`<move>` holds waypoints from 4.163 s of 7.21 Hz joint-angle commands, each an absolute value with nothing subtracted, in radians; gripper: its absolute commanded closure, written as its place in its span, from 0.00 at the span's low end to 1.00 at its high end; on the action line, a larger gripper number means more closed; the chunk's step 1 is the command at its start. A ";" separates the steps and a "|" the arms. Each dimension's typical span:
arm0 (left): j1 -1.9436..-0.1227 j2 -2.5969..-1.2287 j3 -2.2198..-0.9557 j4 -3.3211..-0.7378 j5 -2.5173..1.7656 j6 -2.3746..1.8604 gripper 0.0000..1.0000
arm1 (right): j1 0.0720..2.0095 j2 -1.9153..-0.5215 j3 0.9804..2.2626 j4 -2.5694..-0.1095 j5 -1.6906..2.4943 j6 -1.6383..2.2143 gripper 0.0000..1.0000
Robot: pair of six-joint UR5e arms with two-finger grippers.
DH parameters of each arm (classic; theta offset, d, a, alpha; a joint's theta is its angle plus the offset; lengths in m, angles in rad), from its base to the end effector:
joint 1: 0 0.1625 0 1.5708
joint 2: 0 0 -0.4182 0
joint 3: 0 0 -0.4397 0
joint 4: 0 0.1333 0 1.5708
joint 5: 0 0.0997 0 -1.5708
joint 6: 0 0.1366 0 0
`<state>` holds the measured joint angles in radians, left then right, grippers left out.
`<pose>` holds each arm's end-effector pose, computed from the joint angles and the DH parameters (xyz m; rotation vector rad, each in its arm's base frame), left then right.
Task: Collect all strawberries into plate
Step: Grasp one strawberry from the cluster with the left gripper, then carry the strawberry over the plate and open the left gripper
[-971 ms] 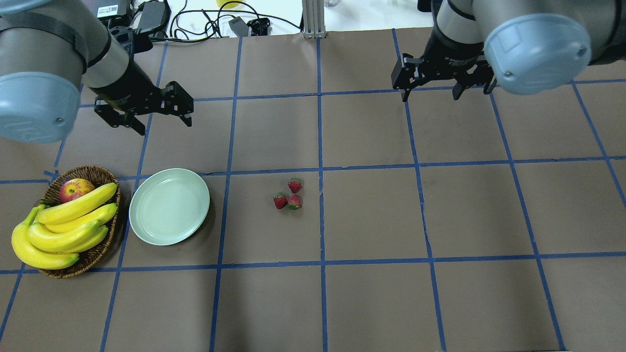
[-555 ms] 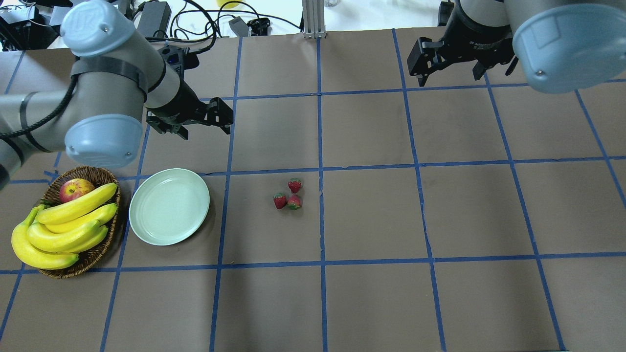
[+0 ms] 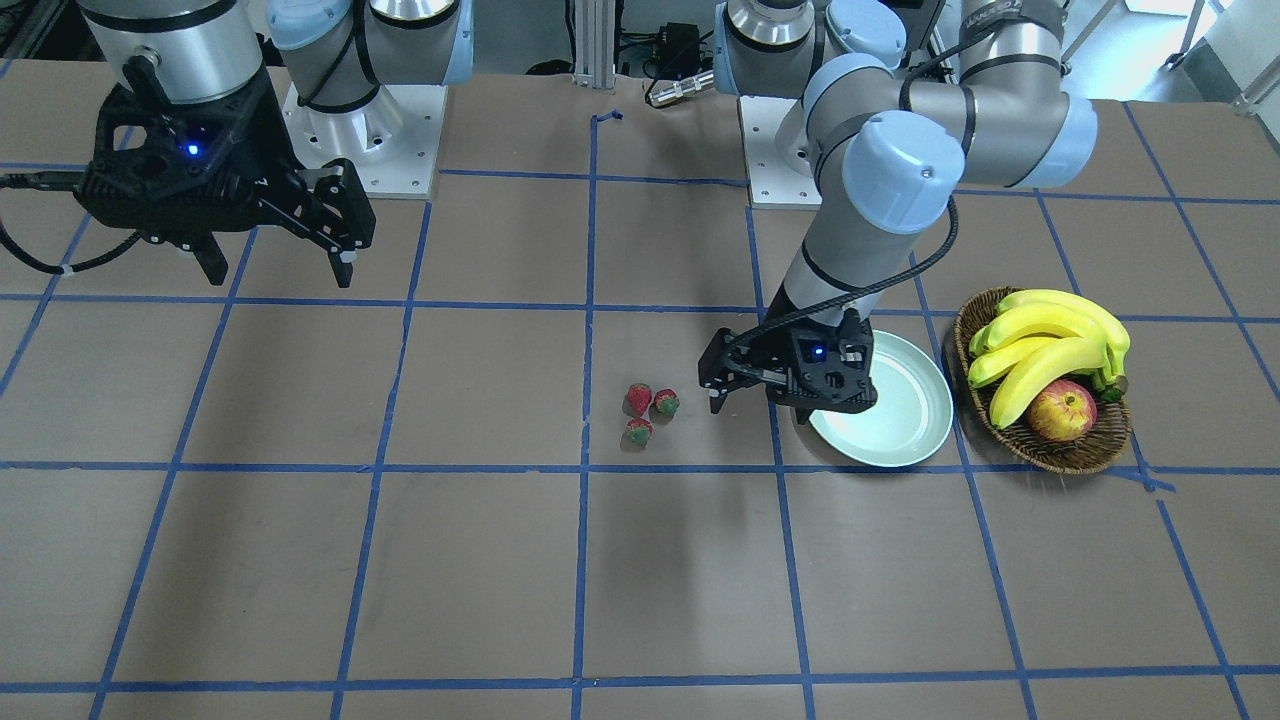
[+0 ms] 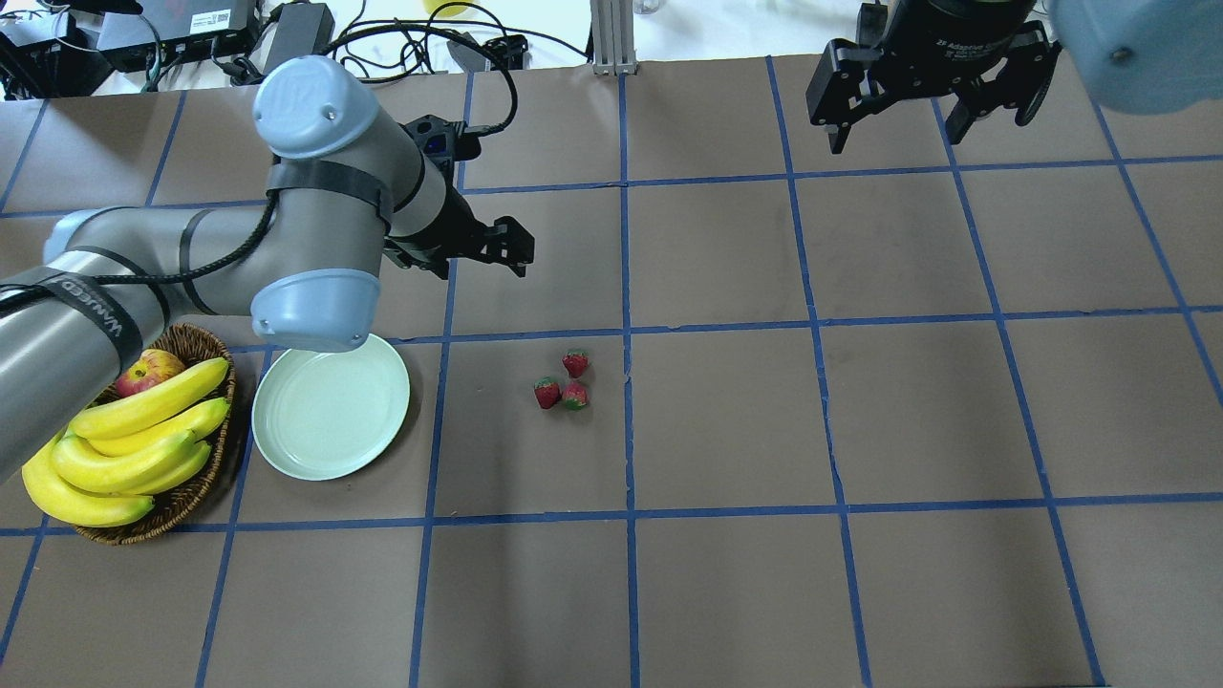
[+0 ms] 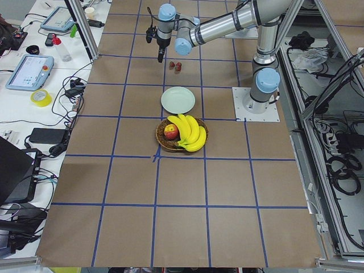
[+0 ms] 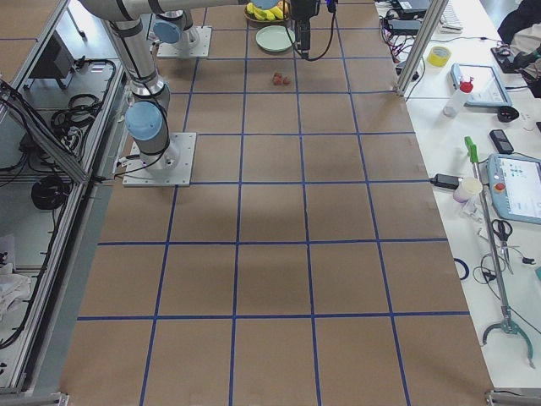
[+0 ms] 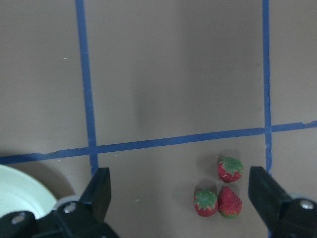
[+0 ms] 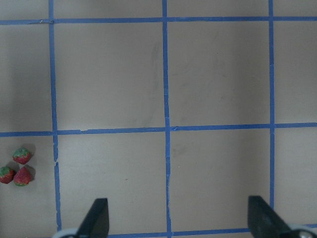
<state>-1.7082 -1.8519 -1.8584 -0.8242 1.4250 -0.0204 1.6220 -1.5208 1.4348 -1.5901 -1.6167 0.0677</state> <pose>-0.2351 -0.5818 0.2121 -0.1931 -2.9663 0.2471 0.1562 -0.5652 0.4927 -0.0293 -3.0974 0.1672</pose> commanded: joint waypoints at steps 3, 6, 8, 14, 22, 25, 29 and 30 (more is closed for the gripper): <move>-1.784 -1.985 -1.864 -0.781 1.417 -0.028 0.00 | 1.623 -1.520 1.466 -1.585 -1.582 0.072 0.00; -1.802 -2.013 -1.902 -0.781 1.424 -0.026 0.15 | 1.623 -1.520 1.468 -1.580 -1.580 0.074 0.00; -1.802 -2.020 -1.905 -0.781 1.419 -0.025 0.72 | 1.624 -1.520 1.470 -1.588 -1.578 0.069 0.00; -1.777 -1.990 -1.725 -0.927 1.399 -0.012 1.00 | 1.632 -1.522 1.480 -1.592 -1.560 0.069 0.00; -1.278 -1.923 -1.814 -1.177 1.666 0.434 1.00 | 1.632 -1.522 1.480 -1.591 -1.562 0.068 0.00; -1.276 -1.919 -1.847 -1.192 1.666 0.423 0.91 | 1.631 -1.520 1.476 -1.589 -1.559 0.077 0.00; -1.278 -1.911 -1.844 -1.190 1.658 0.367 0.00 | 1.632 -1.520 1.479 -1.591 -1.554 0.075 0.00; -1.287 -1.907 -1.836 -1.190 1.654 0.324 0.00 | 1.632 -1.522 1.479 -1.591 -1.554 0.075 0.00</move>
